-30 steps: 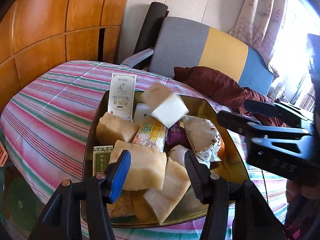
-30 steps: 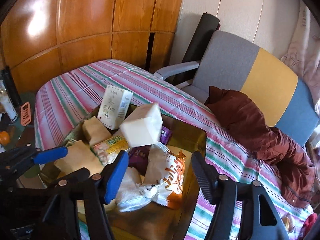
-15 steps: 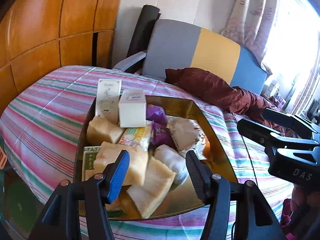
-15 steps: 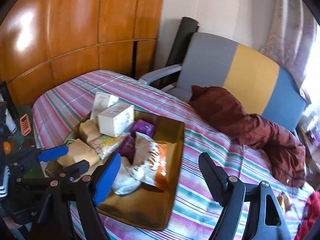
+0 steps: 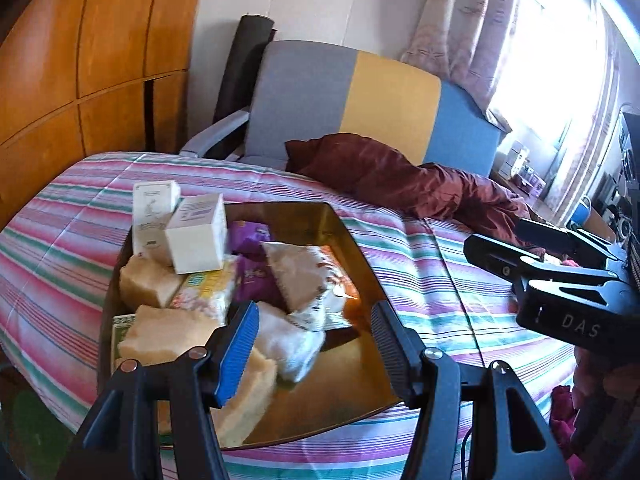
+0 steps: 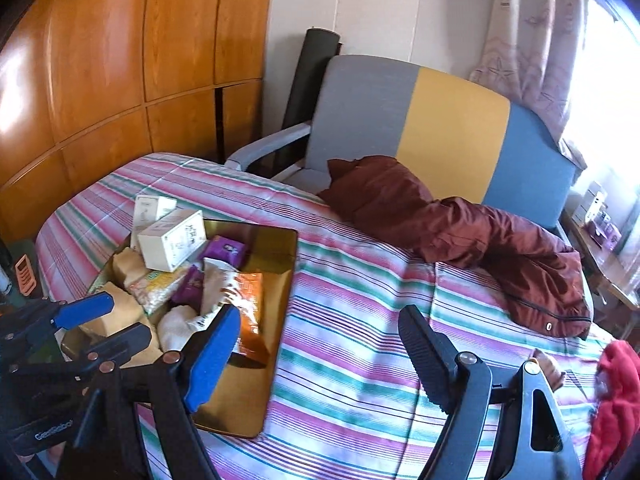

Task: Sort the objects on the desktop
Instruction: 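Move both tools back to the yellow cap and pink sock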

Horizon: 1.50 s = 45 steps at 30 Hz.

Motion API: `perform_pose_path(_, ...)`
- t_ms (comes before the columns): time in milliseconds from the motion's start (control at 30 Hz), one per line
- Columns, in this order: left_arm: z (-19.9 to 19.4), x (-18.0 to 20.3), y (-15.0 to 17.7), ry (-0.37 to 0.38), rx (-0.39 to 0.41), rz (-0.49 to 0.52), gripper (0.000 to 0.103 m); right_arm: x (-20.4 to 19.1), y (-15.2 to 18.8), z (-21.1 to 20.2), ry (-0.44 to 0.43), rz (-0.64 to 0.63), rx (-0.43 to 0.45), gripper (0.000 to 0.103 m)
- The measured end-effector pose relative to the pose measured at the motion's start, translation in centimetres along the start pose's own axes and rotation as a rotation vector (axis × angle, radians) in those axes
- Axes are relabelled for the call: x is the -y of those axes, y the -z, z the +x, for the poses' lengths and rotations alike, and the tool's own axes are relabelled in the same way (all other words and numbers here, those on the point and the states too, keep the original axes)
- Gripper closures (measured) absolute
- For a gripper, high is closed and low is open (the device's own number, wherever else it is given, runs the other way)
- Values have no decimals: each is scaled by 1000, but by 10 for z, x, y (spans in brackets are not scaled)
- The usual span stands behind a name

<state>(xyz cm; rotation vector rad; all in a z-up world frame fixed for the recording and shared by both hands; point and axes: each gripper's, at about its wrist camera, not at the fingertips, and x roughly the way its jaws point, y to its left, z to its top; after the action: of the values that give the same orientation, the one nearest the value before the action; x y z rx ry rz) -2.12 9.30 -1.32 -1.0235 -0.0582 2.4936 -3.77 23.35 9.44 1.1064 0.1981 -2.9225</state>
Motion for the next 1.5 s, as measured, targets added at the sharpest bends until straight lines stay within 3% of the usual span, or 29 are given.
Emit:
perform_pose_path(367,16,43,-9,63,-13,84,44,36,10,-2,58,21,-25,20)
perform_pose_path(1167,81,155,-17,198,-108,253,44,185,55,0,265,133,-171,19)
perform_pose_path(1500,116,212,-17,279,-165,324,44,284,81,9,269,344,-250,19)
